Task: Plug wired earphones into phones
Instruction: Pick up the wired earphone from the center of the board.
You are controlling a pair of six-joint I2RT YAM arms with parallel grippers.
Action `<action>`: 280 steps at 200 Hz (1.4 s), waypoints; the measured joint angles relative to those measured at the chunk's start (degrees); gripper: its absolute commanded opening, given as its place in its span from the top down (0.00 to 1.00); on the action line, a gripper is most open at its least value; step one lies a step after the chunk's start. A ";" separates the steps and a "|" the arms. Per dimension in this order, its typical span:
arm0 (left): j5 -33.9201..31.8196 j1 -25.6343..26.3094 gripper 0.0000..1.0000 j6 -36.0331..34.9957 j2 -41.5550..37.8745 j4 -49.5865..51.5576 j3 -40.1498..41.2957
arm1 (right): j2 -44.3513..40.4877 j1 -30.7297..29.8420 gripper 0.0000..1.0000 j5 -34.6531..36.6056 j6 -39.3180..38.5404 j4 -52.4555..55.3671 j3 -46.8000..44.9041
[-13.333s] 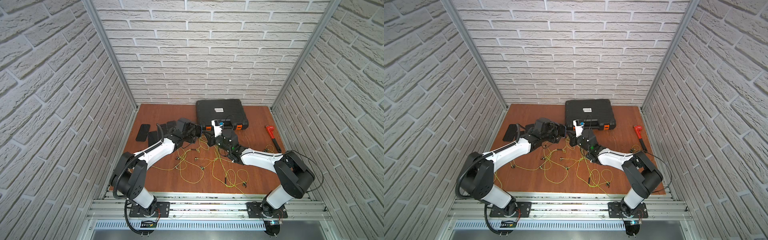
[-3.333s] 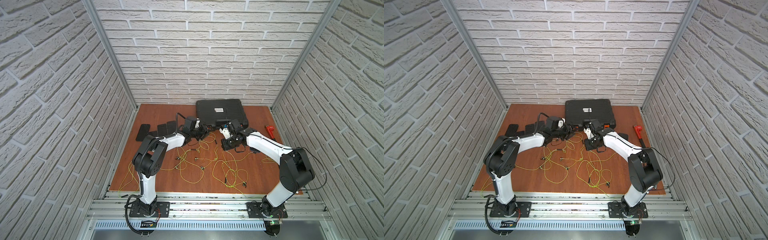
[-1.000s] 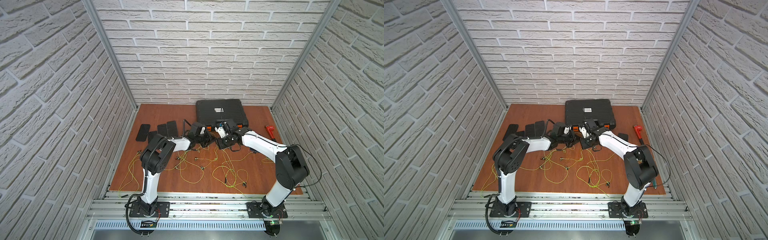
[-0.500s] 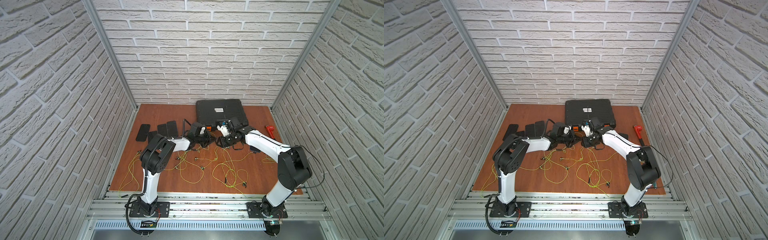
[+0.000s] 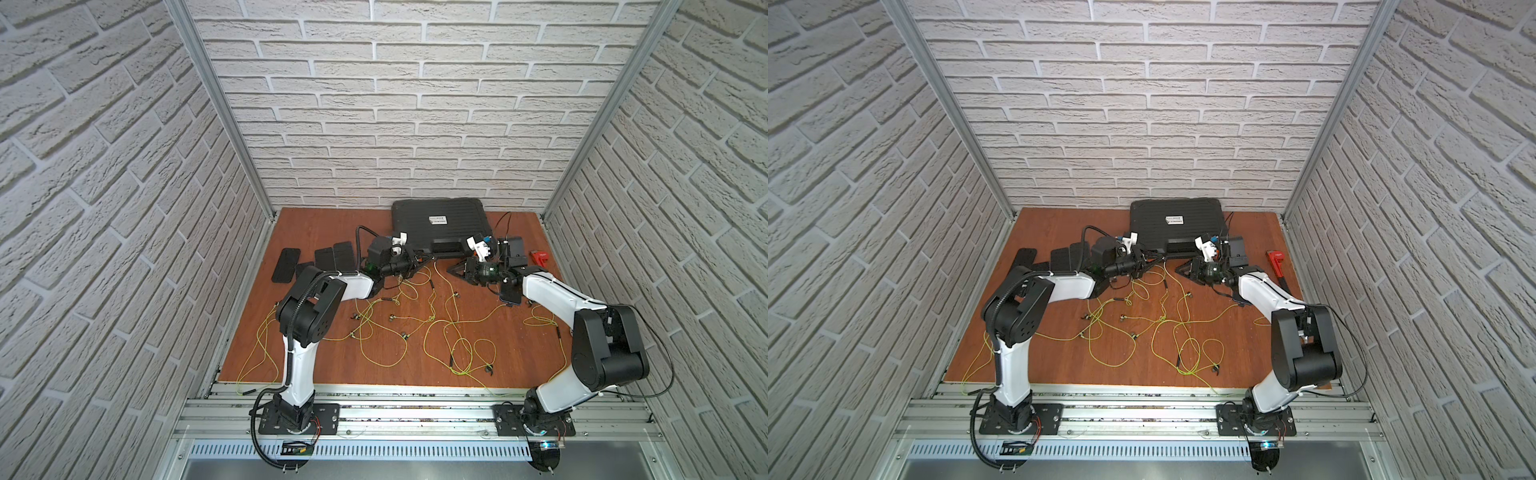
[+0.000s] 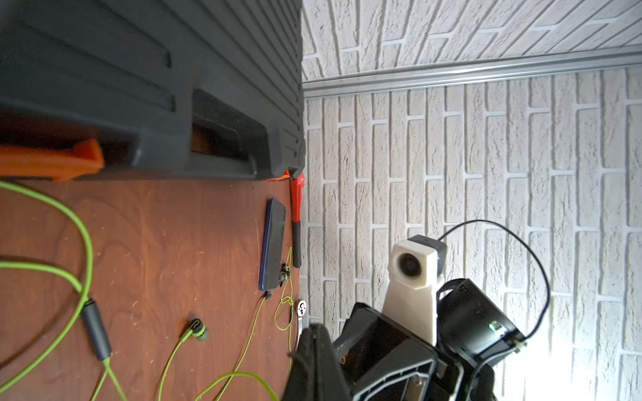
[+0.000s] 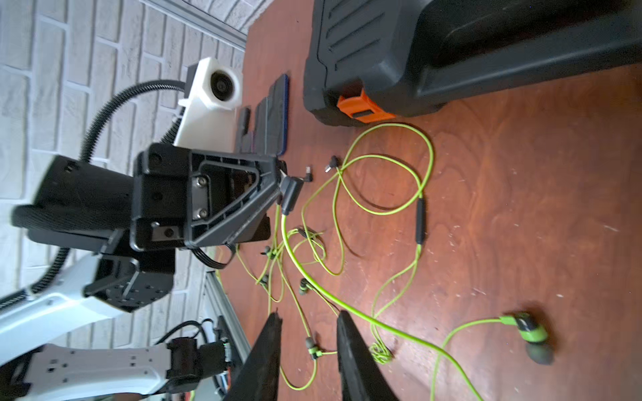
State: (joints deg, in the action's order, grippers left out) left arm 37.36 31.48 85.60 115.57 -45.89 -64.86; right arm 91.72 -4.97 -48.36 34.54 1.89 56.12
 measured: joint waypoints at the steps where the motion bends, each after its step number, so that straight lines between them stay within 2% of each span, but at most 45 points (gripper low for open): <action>1: 0.00 0.00 1.00 0.11 0.00 -0.15 0.02 | 0.07 0.02 0.68 -0.07 0.39 -0.33 -0.04; 34: -0.44 0.20 1.00 2.95 0.00 -6.51 0.39 | 2.67 0.24 0.64 -2.71 9.81 -13.81 -0.96; 94: -1.11 0.96 1.00 4.57 0.00 -10.40 0.37 | 7.06 -0.24 0.72 -3.56 20.00 -28.44 -0.92; 130: -1.66 0.90 1.00 4.61 0.00 -10.56 0.39 | 8.31 -1.11 0.76 -3.61 22.10 -30.84 0.07; 167: -1.73 0.90 1.00 4.61 0.00 -10.71 0.39 | 8.33 -2.19 0.76 -3.61 22.64 -32.13 0.44; 197: -1.90 0.90 1.00 4.61 0.00 -10.73 0.39 | 8.96 -2.82 0.81 -3.63 23.15 -33.22 0.63; 280: -2.40 0.90 1.00 4.63 0.00 -11.93 0.76 | 9.25 -3.02 0.83 -3.32 23.78 -34.53 0.66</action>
State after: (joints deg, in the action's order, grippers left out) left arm 34.96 32.38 90.24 115.57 -57.82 -64.10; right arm 100.97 -7.99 -51.68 58.33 -32.64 56.77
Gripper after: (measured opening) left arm 0.043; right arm 0.177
